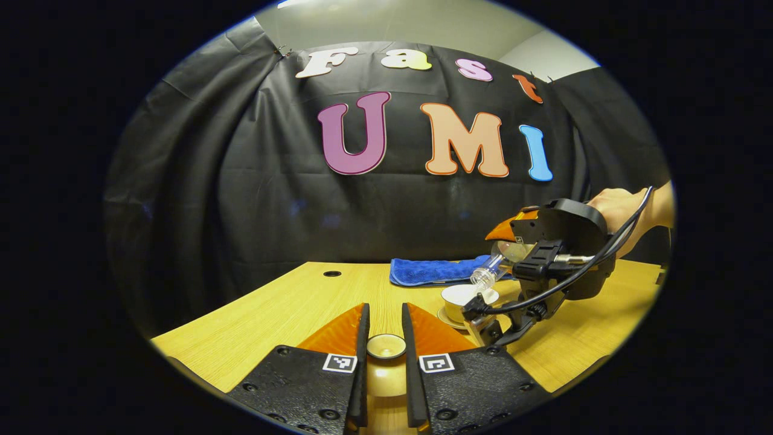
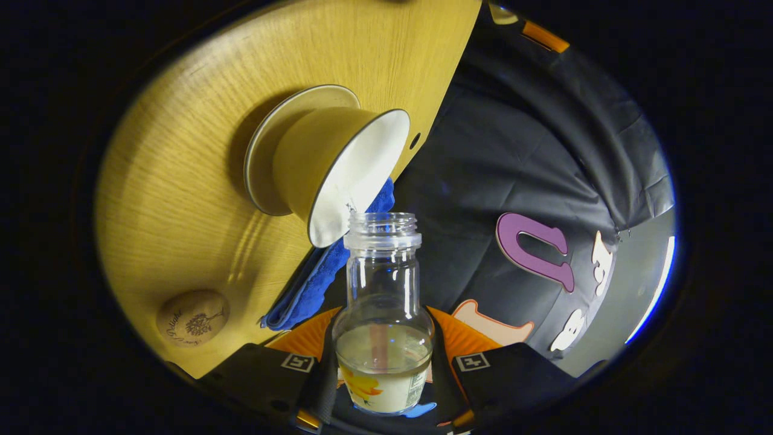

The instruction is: Open the teacup lid with one hand, grasp the water bottle and pour water into the teacup with the other hand; after pouring, place the water bottle on the coaster and then close the teacup lid.

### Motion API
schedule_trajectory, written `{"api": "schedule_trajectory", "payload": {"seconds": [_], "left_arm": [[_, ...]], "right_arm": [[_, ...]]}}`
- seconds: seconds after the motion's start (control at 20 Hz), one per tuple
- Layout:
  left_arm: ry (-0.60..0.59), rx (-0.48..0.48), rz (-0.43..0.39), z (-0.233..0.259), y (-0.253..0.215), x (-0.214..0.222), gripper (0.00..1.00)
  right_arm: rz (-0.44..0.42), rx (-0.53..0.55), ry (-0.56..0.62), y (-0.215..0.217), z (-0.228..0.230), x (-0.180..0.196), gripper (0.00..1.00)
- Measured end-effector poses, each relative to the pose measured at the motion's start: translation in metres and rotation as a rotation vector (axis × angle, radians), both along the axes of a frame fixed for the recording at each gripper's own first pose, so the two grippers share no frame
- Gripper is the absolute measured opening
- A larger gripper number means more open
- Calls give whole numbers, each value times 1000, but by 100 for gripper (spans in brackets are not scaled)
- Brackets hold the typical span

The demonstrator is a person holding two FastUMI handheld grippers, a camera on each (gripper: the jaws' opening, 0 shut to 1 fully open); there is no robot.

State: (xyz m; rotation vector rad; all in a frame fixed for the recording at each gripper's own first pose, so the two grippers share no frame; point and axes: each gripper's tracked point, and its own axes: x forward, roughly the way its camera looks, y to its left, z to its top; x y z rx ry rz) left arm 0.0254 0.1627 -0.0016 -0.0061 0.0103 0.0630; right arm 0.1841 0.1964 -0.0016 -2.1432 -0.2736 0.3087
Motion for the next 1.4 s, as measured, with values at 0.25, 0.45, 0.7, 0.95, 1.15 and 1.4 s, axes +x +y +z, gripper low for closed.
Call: {"api": "schedule_trajectory", "payload": {"seconds": [0.25,0.45,0.7,0.95,1.15,1.4], "left_arm": [[0,0,0,-1,0,0,23],[1,0,0,0,0,-1,23],[1,0,-1,0,0,-1,23],[1,0,-1,0,0,0,23],[1,0,-1,0,0,-1,23],[1,0,-1,1,0,-1,23]], "right_arm": [[9,-36,-14,1,4,0,67],[11,-46,-17,2,7,-1,69],[10,-51,-10,5,4,-2,69],[10,-59,-8,7,3,-3,69],[-45,13,81,0,-8,-1,67],[-157,247,266,-15,-12,2,72]]}}
